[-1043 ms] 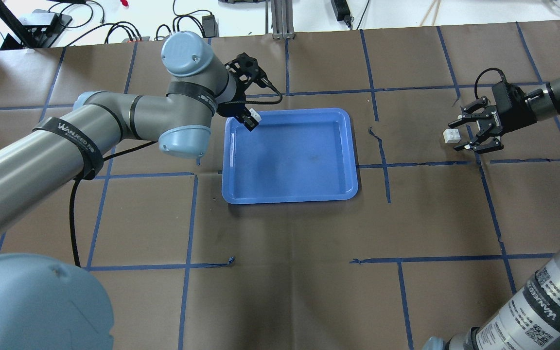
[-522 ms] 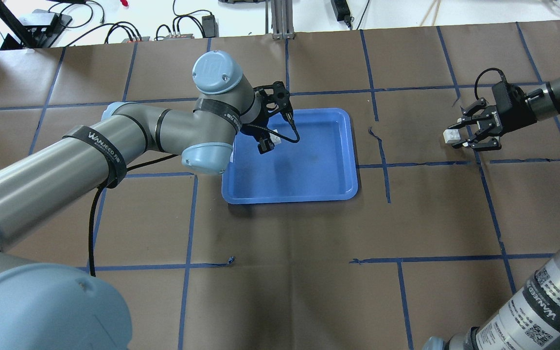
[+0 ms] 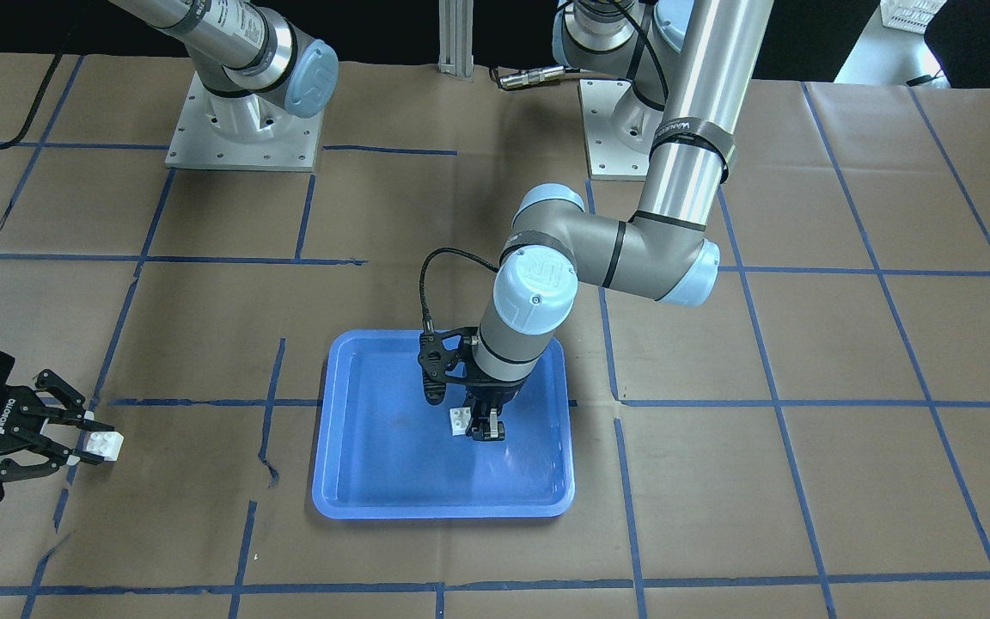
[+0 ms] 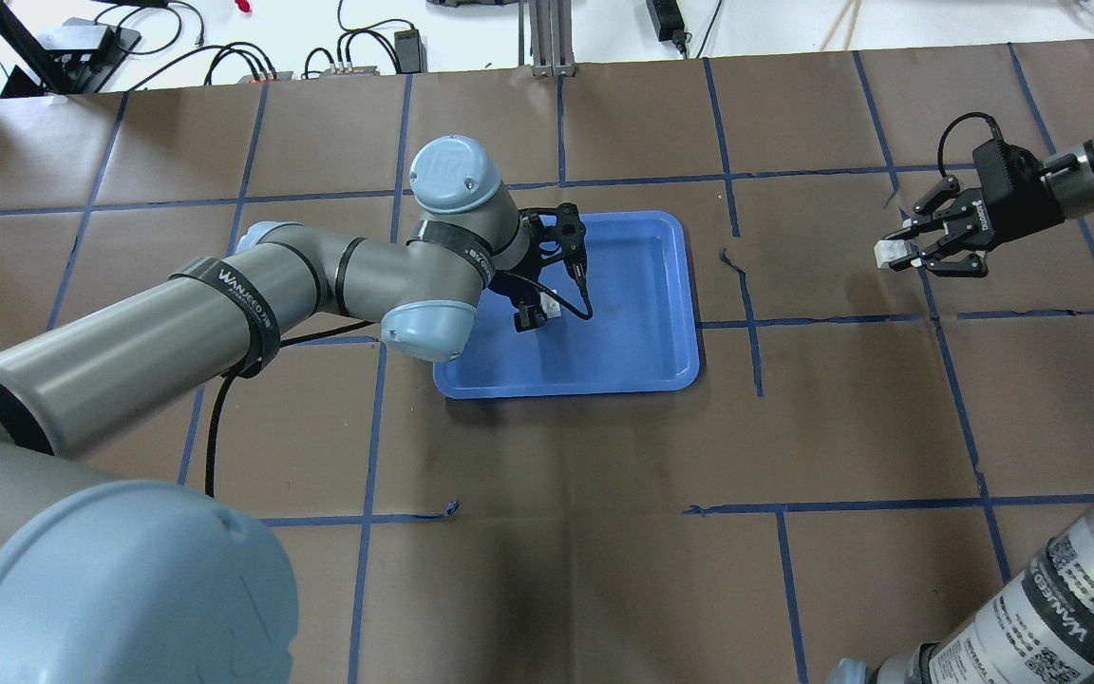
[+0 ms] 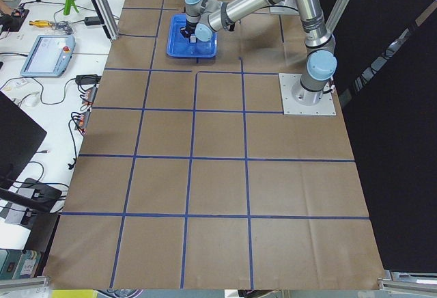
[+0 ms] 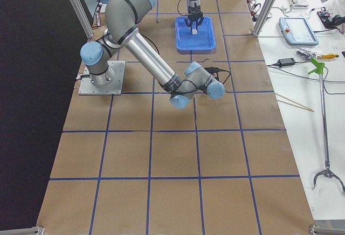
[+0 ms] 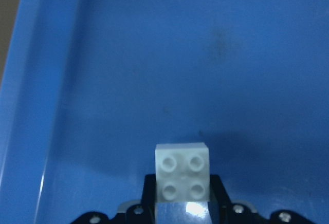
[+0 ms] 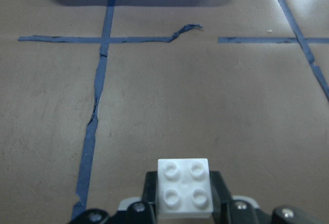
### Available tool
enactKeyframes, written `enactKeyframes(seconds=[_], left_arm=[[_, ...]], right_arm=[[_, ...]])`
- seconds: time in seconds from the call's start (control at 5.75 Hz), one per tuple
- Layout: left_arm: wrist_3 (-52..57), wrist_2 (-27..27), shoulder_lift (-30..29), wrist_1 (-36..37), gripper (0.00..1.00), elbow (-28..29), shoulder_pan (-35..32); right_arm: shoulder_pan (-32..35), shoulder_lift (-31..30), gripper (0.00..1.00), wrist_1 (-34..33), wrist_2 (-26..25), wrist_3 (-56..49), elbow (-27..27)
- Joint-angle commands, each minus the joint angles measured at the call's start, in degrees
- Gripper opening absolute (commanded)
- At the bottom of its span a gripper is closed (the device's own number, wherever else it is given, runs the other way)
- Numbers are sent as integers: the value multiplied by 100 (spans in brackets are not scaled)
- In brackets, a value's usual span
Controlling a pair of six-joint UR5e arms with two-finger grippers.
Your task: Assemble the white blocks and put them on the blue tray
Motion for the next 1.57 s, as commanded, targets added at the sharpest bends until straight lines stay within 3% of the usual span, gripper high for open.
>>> enactKeyframes(seconds=[0.0,0.17,0.35,0.52,0.87,1.39], left_arm=[[74,-54,79,-14,24,-63,-8],[48,-98,114,-58,28,-63,-8],[13,-99,79,-58,53,-55,-8],[56,-90,96,-67,99,-63,-8],[92,-72,271,-520,99,93,35],[-22,-98,1175,-2540,99,1040,457]], right_arm=[[209,-702,36,303,-25,-9,269],[323,-1002,36,288,10,-18,654],[550,-1057,37,218,62,8,962],[674,-1075,37,209,98,8,1018],[684,-1075,36,-35,107,584,1027],[963,-1075,36,-143,412,937,1097]])
